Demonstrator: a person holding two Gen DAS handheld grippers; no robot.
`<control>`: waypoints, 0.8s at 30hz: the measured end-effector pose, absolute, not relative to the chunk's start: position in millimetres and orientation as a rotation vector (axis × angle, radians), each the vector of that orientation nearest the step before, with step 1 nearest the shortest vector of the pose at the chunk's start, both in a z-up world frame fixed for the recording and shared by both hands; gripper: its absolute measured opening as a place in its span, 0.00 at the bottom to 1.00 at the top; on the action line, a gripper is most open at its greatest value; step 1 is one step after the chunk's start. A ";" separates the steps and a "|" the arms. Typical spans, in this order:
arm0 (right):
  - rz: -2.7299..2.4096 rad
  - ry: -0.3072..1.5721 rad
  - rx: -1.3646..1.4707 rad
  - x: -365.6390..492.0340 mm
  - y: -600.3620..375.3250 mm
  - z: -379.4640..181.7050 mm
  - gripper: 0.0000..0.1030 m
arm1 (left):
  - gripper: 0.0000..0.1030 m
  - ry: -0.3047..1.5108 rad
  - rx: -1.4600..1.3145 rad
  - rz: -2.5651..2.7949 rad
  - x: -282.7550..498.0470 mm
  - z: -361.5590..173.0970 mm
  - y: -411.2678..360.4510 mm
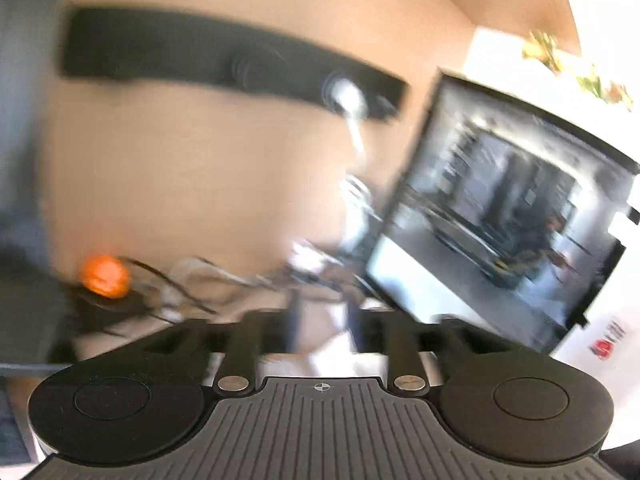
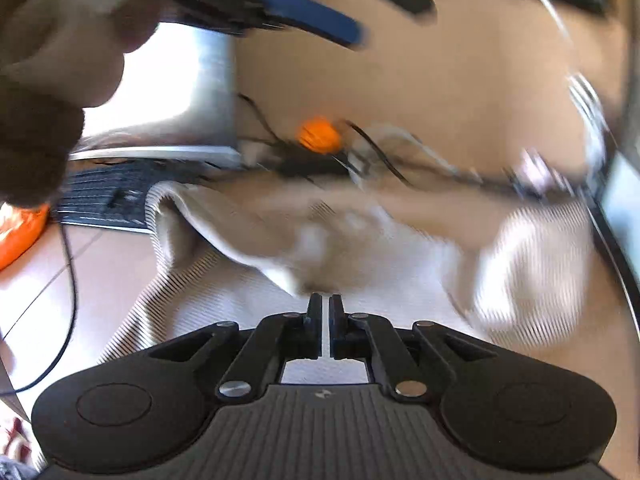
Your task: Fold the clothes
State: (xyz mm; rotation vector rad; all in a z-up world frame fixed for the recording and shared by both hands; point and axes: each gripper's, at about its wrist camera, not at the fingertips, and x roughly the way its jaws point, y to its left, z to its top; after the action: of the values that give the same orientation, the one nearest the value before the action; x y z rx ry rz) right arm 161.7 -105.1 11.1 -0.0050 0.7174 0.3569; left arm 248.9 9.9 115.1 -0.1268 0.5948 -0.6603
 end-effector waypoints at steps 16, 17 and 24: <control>0.481 0.827 0.337 222.5 -127.8 -6.6 0.31 | 0.79 0.672 0.482 -0.208 177.6 31.0 84.6; 0.490 0.840 0.339 232.3 -120.7 -10.6 0.31 | 0.79 0.692 0.496 -0.179 179.3 23.0 90.1; 0.479 0.888 0.350 277.8 -89.5 -35.0 0.31 | 0.79 0.768 0.382 -0.042 211.1 -3.8 117.5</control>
State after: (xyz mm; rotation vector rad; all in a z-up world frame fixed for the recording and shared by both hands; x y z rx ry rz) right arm 277.8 -89.5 -35.0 0.3495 0.8882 0.4795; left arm 211.1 117.5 -3.8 0.3824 0.7683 -0.0423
